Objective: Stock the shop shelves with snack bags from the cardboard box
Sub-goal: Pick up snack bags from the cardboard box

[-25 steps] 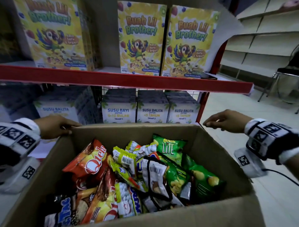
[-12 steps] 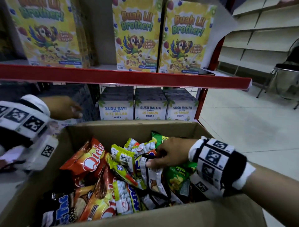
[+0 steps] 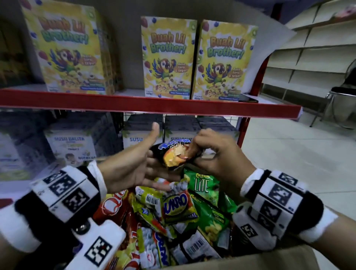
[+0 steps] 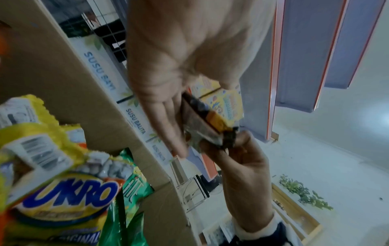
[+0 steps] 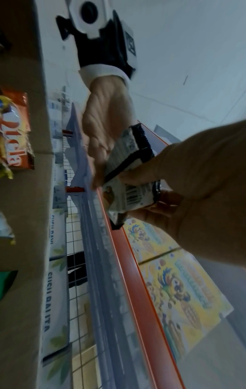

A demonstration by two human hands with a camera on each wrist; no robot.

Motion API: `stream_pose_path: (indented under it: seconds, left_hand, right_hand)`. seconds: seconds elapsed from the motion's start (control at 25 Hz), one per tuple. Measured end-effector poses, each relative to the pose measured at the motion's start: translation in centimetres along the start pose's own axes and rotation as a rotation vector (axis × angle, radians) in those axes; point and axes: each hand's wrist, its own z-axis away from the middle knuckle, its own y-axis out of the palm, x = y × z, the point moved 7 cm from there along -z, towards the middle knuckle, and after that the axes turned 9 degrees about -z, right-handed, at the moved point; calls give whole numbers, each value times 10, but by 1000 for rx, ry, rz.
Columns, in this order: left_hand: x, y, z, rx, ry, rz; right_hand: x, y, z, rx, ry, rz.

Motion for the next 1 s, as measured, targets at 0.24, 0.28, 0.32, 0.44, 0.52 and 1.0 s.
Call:
stream_pose_path:
  seconds: [0.24, 0.28, 0.32, 0.44, 0.52, 1.0]
  left_hand:
    - [-7, -17, -1, -336, 288, 142]
    - [-7, -19, 0, -336, 304, 138]
    - [-8, -17, 0, -330, 320, 119]
    - [-10, -3, -1, -265, 377, 96]
    - [-9, 1, -1, -235, 375, -24]
    - [14, -55, -7, -453, 221, 22]
  right_hand:
    - [-22, -3, 10, -194, 288, -378]
    - [-29, -4, 9, -233, 389, -493]
    - [-36, 2, 6, -225, 486, -619]
    - [-38, 27, 0, -127, 575, -822]
    - [-39, 29, -4, -121, 536, -751]
    - [-92, 84, 29, 659, 679, 76]
